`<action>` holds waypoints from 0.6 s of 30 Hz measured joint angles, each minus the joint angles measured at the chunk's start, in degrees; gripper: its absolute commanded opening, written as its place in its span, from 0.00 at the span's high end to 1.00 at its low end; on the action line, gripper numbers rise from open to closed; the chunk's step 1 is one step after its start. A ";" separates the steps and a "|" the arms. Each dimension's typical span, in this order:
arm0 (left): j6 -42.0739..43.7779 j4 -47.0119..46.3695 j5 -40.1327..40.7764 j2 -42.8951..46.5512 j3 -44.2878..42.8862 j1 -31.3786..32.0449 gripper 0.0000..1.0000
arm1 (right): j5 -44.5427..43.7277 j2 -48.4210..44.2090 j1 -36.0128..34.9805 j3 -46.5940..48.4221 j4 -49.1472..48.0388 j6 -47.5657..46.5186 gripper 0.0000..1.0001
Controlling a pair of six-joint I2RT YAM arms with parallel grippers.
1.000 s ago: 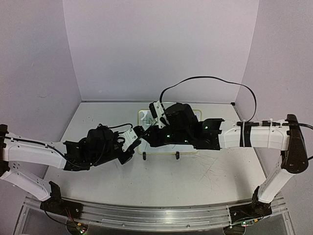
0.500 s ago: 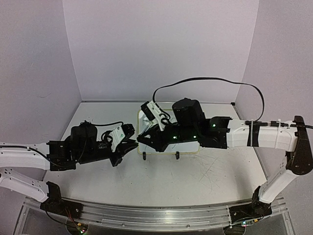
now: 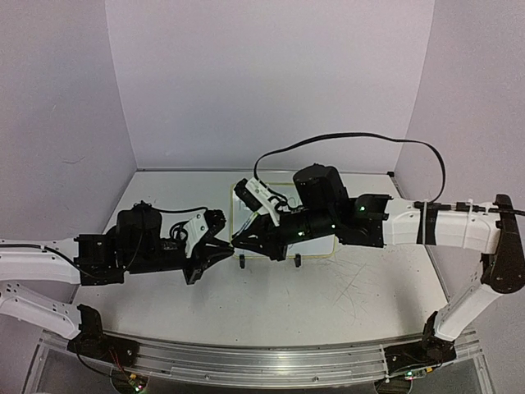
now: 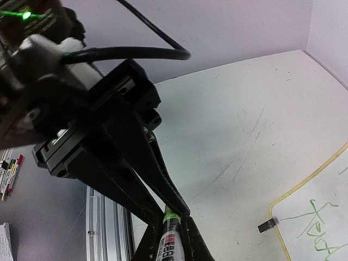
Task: Write a sentence on the whiteboard
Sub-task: Insert the whiteboard marker without the cap into the pen cap.
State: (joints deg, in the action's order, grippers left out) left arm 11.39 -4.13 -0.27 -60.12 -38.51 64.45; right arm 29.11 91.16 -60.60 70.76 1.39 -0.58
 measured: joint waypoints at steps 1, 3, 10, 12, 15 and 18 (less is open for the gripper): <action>0.59 0.44 2.10 -0.72 -0.61 0.08 1.00 | -0.76 0.85 0.30 0.60 -0.14 0.94 1.00; 2.28 0.51 6.95 -2.22 -1.22 0.25 1.00 | -2.66 2.48 0.73 1.63 -0.75 3.47 1.00; 8.67 -2.93 19.71 -6.08 -1.43 0.60 1.00 | -11.86 6.17 0.40 3.85 -3.70 19.08 1.00; 9.62 -4.36 21.17 -6.29 -1.43 0.87 1.00 | -14.43 5.70 -0.06 3.85 -4.09 22.66 0.91; 9.84 -7.49 22.99 -6.25 -1.31 1.51 1.00 | -15.91 4.00 -0.12 3.81 -4.04 25.49 0.63; 9.16 -13.31 26.09 -5.14 0.81 2.42 1.00 | -16.01 1.23 0.47 2.69 -2.74 25.97 0.39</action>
State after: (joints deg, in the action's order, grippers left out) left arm 20.55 -17.44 25.81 -65.26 -37.71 66.87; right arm 13.10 92.39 -60.13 73.45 -1.35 25.39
